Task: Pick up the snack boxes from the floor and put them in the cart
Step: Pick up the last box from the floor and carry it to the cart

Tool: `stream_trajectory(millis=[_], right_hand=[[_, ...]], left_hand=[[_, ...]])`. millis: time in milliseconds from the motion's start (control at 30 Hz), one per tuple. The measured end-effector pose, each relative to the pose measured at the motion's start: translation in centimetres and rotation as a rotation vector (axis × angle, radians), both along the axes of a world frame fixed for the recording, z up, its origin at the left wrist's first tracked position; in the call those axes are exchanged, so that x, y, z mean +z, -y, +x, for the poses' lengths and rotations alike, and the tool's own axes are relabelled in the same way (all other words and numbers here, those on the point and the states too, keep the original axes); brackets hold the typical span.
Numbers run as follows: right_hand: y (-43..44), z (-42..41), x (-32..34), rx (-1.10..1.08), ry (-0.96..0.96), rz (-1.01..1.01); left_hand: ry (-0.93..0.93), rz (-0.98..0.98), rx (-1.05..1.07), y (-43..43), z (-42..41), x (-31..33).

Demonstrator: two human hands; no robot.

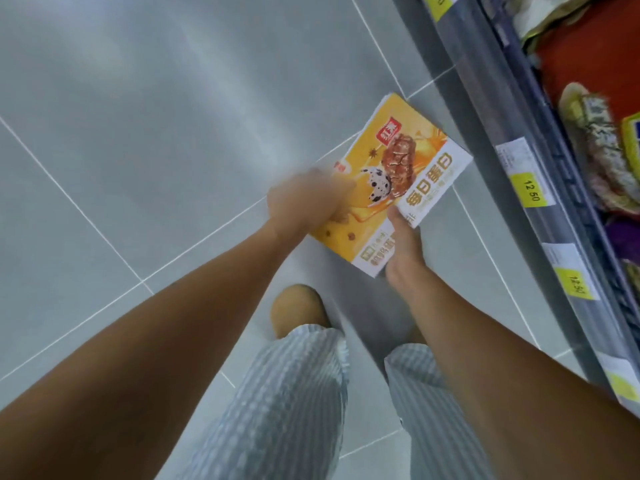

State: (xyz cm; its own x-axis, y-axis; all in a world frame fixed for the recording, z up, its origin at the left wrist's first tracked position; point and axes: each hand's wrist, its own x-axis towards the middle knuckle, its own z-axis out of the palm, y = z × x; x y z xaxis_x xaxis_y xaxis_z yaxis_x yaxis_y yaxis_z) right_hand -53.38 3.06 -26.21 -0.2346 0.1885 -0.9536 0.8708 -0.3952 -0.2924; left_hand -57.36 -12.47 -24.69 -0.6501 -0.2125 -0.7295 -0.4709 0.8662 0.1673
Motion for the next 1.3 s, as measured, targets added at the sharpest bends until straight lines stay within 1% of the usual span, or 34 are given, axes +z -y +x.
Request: stream_trajectory(millis=[67,133,200,300,433,533,633,800,833,900,967,1033,1067,1133,1200,1233,1300], right_hand=[[-0.9,0.1,-0.2,0.019,-0.019,0.052],[-1.6,0.3,-0.7,0.086,-0.061,0.029],[-1.8,0.3,-1.0,0.185,-0.094,-0.028],[-2.0,0.4,-0.5,0.213,-0.091,-0.048],[-1.8,2.1,2.6,0.235,-0.064,-0.018],[-1.2,3.6,5.9,0.268,-0.035,0.013],[-0.9,4.6,9.6,0.411,-0.020,0.043],[-0.8,5.3,16.7,0.694,-0.082,0.008],[-0.6,5.8,19.3,0.771,-0.100,-0.011],[-0.2,5.9,22.2,0.894,-0.110,-0.034],[0.5,6.5,25.9,1.014,-0.123,-0.054],[1.4,7.6,30.4,1.123,-0.151,-0.084],[1.7,7.9,31.9,1.158,-0.151,-0.096],[3.0,9.5,36.3,1.265,-0.166,-0.115],[3.9,10.9,39.5,1.377,-0.196,-0.106],[4.8,12.2,42.0,1.478,-0.220,-0.117],[5.8,14.0,45.0,1.588,-0.255,-0.126]], left_hand=[[0.093,0.149,0.102,-0.1,1.8,-0.8],[0.118,0.400,0.352,-0.6,3.2,-1.7],[0.145,0.571,0.580,-1.0,4.1,-2.3],[0.163,0.712,0.663,-0.8,4.4,-1.8],[0.208,0.740,0.728,0.4,5.4,0.4],[0.233,0.749,0.751,1.3,7.3,3.3],[0.226,0.728,0.822,1.6,10.4,6.9],[0.170,0.747,1.082,1.1,16.7,14.2],[0.143,0.751,1.167,0.8,18.5,16.8],[0.108,0.756,1.312,0.4,20.7,19.3],[0.076,0.797,1.449,0.4,23.2,23.0],[0.067,0.849,1.530,0.6,26.2,27.0],[0.040,0.862,1.545,0.6,27.3,28.2],[-0.050,0.848,1.586,0.5,30.3,32.5],[-0.162,0.841,1.623,0.1,32.1,36.2],[-0.240,0.830,1.670,-0.3,34.1,39.0],[-0.346,0.824,1.723,-1.0,36.6,42.1]])
